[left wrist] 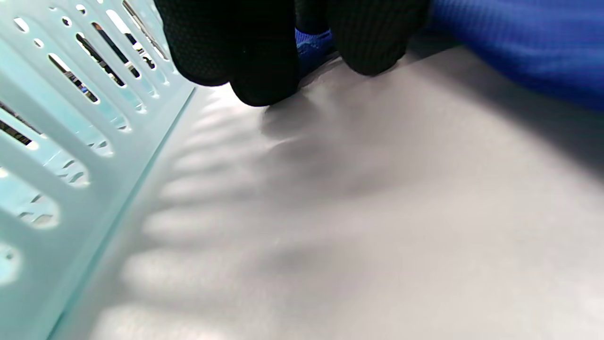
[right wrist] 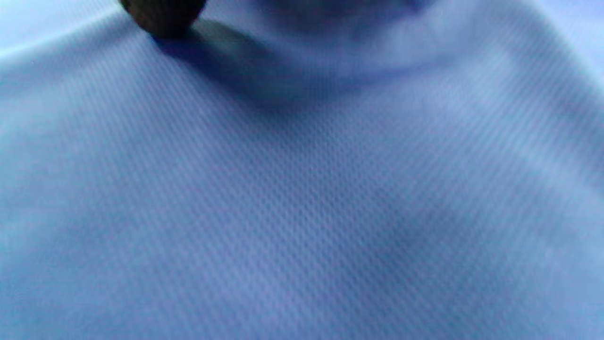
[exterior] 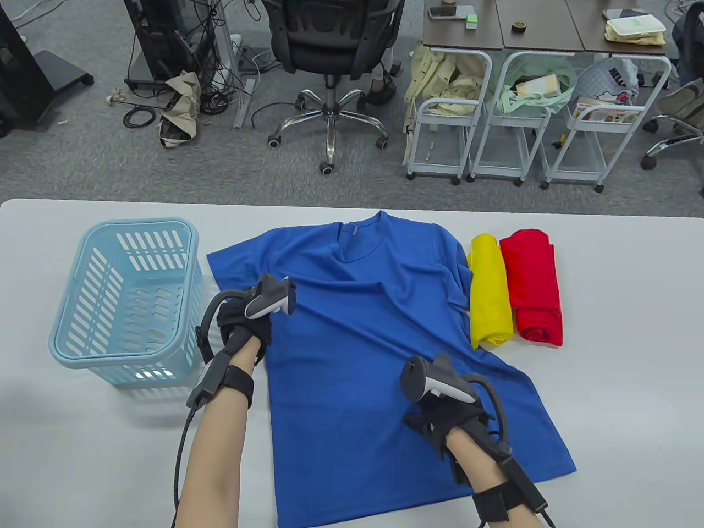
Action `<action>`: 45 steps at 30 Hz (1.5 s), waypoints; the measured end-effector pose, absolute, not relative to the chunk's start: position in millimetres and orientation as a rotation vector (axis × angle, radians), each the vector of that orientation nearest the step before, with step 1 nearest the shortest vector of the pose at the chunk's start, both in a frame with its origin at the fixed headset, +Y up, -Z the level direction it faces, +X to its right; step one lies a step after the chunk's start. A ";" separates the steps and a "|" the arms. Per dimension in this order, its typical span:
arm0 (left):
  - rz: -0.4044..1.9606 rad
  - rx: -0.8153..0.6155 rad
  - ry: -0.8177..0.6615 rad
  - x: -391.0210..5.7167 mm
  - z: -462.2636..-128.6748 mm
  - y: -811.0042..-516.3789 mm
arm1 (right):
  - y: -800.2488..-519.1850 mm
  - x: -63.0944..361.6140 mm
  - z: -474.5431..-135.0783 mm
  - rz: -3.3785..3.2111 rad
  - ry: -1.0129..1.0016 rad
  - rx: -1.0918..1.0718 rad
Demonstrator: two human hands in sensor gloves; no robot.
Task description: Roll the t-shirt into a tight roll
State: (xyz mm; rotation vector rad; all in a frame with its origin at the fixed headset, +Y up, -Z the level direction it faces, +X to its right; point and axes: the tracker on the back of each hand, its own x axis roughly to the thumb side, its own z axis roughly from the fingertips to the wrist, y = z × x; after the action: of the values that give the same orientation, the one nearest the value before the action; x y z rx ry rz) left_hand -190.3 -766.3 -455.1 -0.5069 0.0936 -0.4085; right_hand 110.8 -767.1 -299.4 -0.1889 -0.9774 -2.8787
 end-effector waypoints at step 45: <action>-0.445 -0.166 0.055 -172.0 -480.4 -692.2 | -710.3 -29.7 -235.4 -2.997 -0.681 -1.322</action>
State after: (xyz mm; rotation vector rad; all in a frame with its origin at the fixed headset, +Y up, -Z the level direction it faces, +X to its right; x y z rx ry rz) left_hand -172.0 -692.2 -480.4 -0.1665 0.0555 -0.4453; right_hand -29.7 -710.3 -235.4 -1.3218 -0.6806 -2.9966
